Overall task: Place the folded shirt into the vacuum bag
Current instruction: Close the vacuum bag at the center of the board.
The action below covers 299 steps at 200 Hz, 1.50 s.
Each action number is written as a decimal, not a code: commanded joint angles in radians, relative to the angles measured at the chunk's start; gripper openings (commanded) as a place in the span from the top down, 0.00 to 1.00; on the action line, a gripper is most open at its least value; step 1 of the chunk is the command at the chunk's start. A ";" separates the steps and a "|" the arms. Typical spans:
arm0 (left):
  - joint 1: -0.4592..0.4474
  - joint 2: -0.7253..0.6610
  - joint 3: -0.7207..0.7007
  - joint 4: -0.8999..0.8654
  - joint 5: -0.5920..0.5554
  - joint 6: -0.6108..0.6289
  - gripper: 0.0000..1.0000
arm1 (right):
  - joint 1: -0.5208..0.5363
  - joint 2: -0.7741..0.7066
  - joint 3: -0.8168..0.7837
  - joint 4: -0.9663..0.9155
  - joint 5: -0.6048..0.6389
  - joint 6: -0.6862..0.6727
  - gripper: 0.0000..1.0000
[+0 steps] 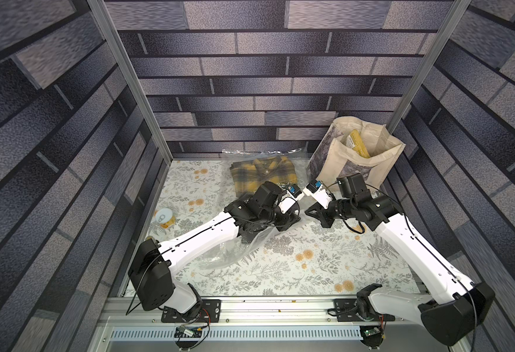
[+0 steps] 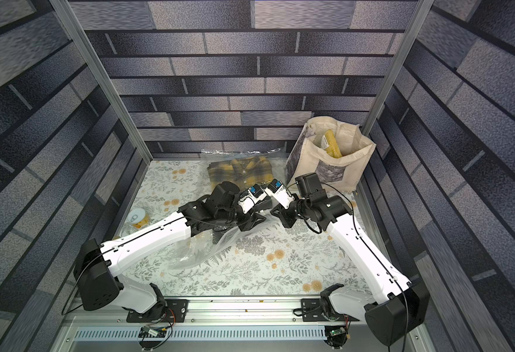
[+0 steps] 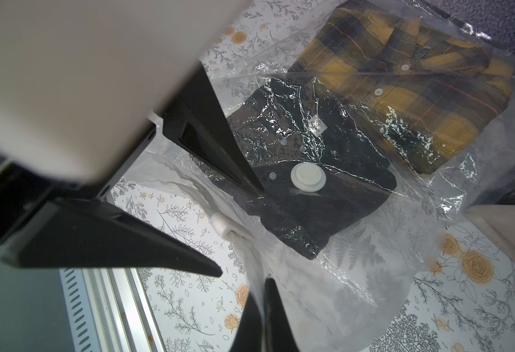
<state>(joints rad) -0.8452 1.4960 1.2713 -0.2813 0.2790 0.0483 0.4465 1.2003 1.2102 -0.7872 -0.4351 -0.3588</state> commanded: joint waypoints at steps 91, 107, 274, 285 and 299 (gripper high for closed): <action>0.018 0.032 0.039 0.058 0.094 -0.008 0.78 | -0.005 -0.010 -0.004 0.002 -0.055 0.026 1.00; 0.018 0.034 0.034 0.077 0.106 -0.013 0.72 | -0.004 -0.011 -0.006 0.007 -0.072 0.032 1.00; 0.033 -0.020 -0.023 -0.156 -0.041 0.139 0.90 | -0.109 -0.076 -0.045 0.085 0.040 0.132 1.00; 0.028 -0.023 -0.015 -0.189 -0.062 0.160 0.90 | -0.108 -0.080 -0.043 0.080 0.052 0.131 1.00; 0.026 -0.028 -0.004 -0.223 -0.077 0.168 0.90 | -0.109 -0.083 -0.047 0.082 0.065 0.136 1.00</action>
<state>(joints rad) -0.8349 1.5093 1.2667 -0.2489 0.3237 0.1501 0.3855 1.1660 1.1580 -0.7242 -0.4911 -0.2493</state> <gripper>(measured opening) 0.121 0.051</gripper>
